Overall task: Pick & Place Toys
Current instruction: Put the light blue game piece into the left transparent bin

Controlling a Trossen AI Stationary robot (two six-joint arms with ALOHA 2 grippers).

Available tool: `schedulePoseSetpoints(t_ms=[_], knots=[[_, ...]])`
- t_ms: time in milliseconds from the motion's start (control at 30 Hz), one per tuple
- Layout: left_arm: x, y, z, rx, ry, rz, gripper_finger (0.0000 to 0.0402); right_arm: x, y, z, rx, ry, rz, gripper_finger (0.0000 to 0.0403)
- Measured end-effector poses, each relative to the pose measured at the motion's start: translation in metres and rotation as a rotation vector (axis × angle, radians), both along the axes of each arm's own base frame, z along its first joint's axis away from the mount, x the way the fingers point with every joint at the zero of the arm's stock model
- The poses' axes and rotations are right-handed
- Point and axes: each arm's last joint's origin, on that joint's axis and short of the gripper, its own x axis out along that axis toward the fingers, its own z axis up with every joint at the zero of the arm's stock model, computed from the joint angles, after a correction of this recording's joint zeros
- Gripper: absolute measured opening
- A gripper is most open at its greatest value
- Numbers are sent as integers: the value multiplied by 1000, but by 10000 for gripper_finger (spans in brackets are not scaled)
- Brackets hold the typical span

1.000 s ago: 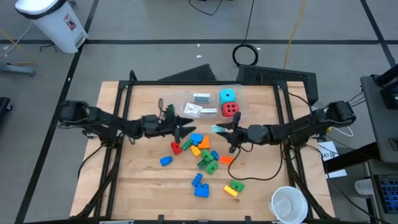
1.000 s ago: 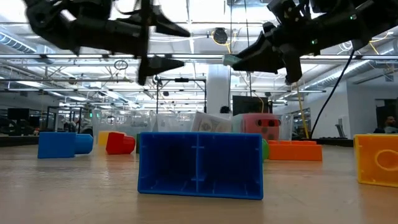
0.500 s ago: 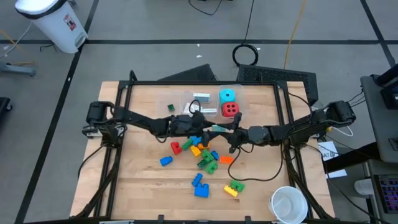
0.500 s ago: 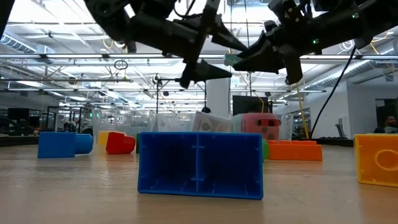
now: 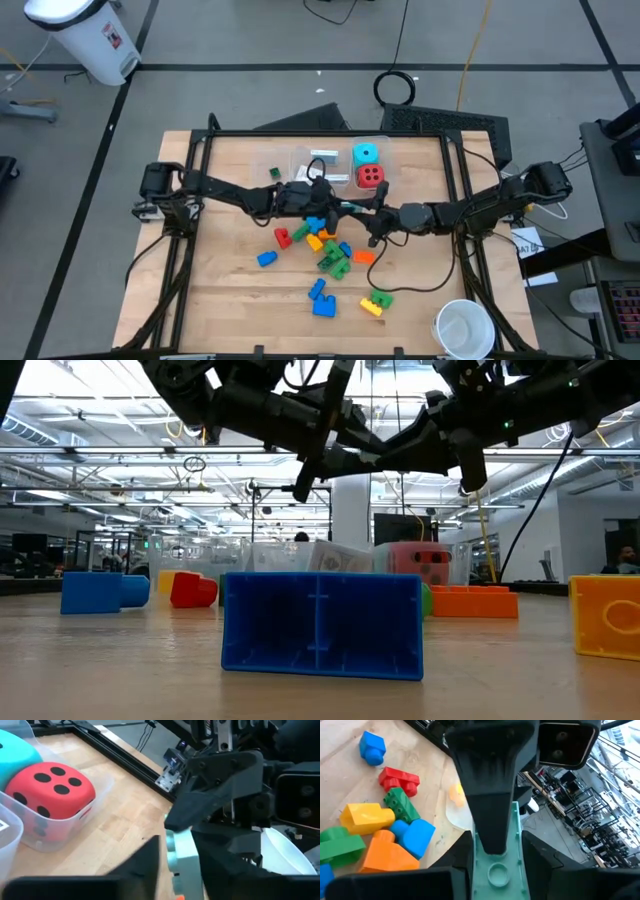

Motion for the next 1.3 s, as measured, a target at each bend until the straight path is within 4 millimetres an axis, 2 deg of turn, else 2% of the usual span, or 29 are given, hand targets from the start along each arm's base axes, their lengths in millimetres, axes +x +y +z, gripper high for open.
schedulePoseSetpoints(t_ms=[100, 167, 300, 400, 533, 667, 800, 867, 1033, 1167, 1300], knots=[[0, 3, -1, 6, 8, 2, 42, 0, 0, 0, -2, 2, -1, 97], [-1, 6, 1, 17, 6, -14, 41, 0, 1, 0, 11, -3, 0, 117], [-8, 14, 11, 72, 24, -15, 44, -1, 5, 3, 146, -72, -23, 172], [-18, 19, 25, 116, 61, 61, 45, -7, 5, 10, 211, -105, -56, 209], [-44, 18, 42, 200, 111, 186, 43, -18, 3, 20, 268, -105, -62, 243], [-81, 11, 41, 259, 209, 345, 43, -30, -1, 29, 304, -128, -74, 251], [-119, 10, 29, 239, 278, 552, 43, -37, -3, 31, 316, -150, -75, 245], [-139, 11, 14, 224, 327, 625, 43, -37, -3, 33, 309, -154, -76, 240], [-166, 16, -26, 129, 359, 760, 43, -36, -7, 31, 305, -143, -93, 229], [-177, 23, -44, 65, 372, 820, 55, -36, -8, 29, 337, -146, -106, 226], [-179, 27, -47, 51, 376, 832, 121, -36, -8, 29, 349, -149, -108, 230]])
